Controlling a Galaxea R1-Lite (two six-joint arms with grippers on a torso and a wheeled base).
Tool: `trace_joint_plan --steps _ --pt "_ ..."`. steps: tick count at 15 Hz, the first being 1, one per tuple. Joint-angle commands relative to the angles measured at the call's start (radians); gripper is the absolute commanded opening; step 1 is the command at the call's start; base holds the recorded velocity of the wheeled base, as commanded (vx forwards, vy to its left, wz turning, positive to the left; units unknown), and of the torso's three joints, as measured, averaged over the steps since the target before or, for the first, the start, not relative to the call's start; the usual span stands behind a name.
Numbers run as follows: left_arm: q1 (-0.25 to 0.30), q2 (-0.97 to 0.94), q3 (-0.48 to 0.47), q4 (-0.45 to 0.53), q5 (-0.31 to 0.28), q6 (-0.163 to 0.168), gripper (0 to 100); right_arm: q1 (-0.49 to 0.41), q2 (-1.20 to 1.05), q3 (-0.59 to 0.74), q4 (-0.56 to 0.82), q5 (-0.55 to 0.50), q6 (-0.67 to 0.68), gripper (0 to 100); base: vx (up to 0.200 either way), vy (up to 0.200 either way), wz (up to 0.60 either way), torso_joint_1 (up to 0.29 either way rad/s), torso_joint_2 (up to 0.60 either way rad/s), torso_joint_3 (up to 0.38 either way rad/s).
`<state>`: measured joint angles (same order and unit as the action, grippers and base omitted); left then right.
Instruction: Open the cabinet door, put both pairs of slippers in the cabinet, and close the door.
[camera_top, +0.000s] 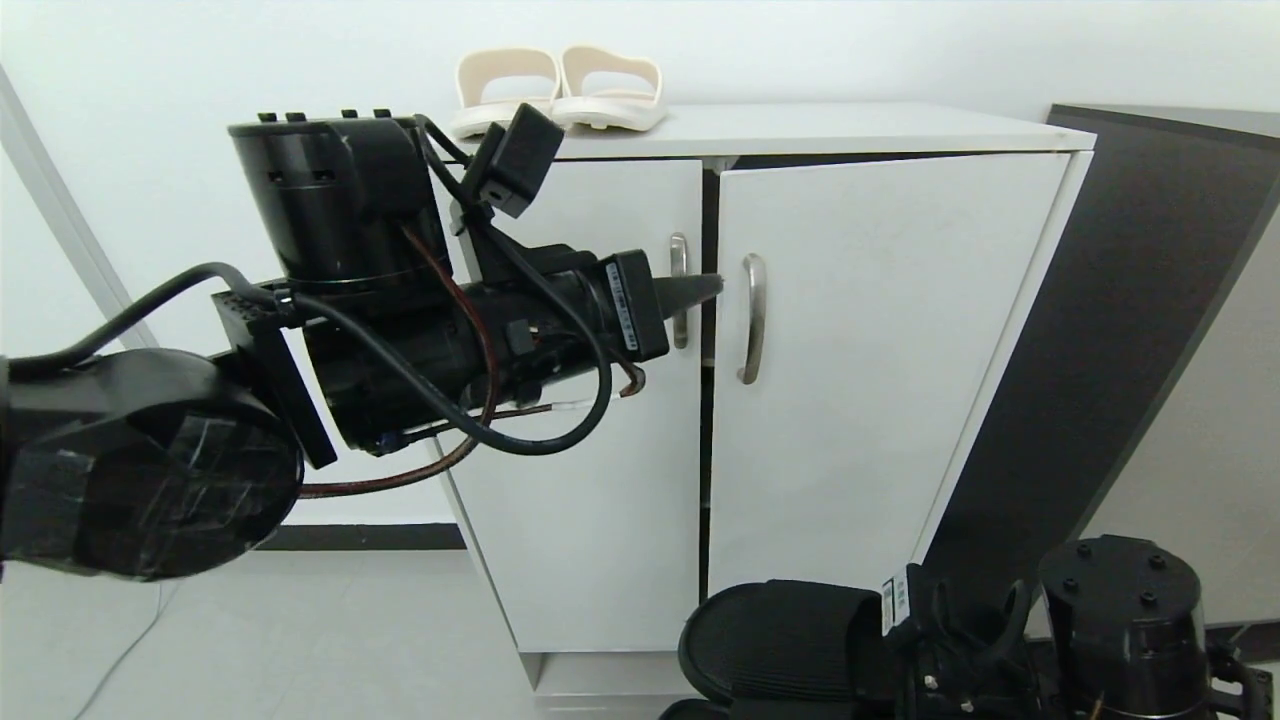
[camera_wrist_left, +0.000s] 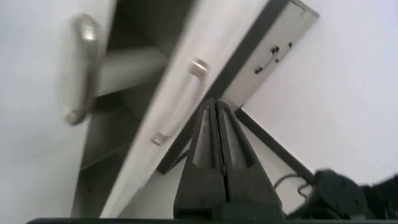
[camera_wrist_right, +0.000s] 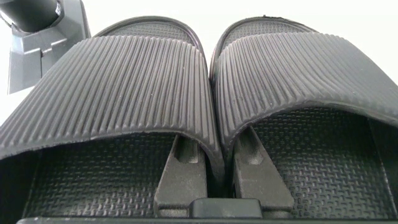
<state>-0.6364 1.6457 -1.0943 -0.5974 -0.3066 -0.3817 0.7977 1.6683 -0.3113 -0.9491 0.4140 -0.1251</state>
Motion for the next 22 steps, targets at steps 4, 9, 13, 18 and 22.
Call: trace_joint_plan --steps 4,9,13,18,22 --pt "0.035 0.112 -0.127 -0.002 0.003 -0.025 0 0.008 -0.002 0.001 0.0 -0.001 -0.002 0 0.0 0.0 0.0 0.0 0.0 0.0" --pt "0.055 0.175 -0.202 0.005 0.009 -0.028 0 0.009 0.002 0.001 0.0 -0.003 -0.002 0 0.0 0.0 0.0 0.0 0.0 0.0" --pt "0.064 0.207 -0.236 0.005 0.006 -0.029 0 0.009 0.007 0.001 0.0 -0.004 -0.002 0 0.0 0.0 0.0 0.0 0.0 0.0" --pt "0.06 0.175 -0.202 -0.001 0.009 -0.031 0 0.009 0.01 0.001 0.0 -0.004 -0.002 0 0.0 0.0 0.0 0.0 0.0 0.0" --pt "0.047 0.065 -0.069 -0.004 0.009 -0.029 0 0.009 0.01 0.003 0.0 -0.004 -0.002 0 0.0 0.0 0.0 0.0 0.0 0.0"
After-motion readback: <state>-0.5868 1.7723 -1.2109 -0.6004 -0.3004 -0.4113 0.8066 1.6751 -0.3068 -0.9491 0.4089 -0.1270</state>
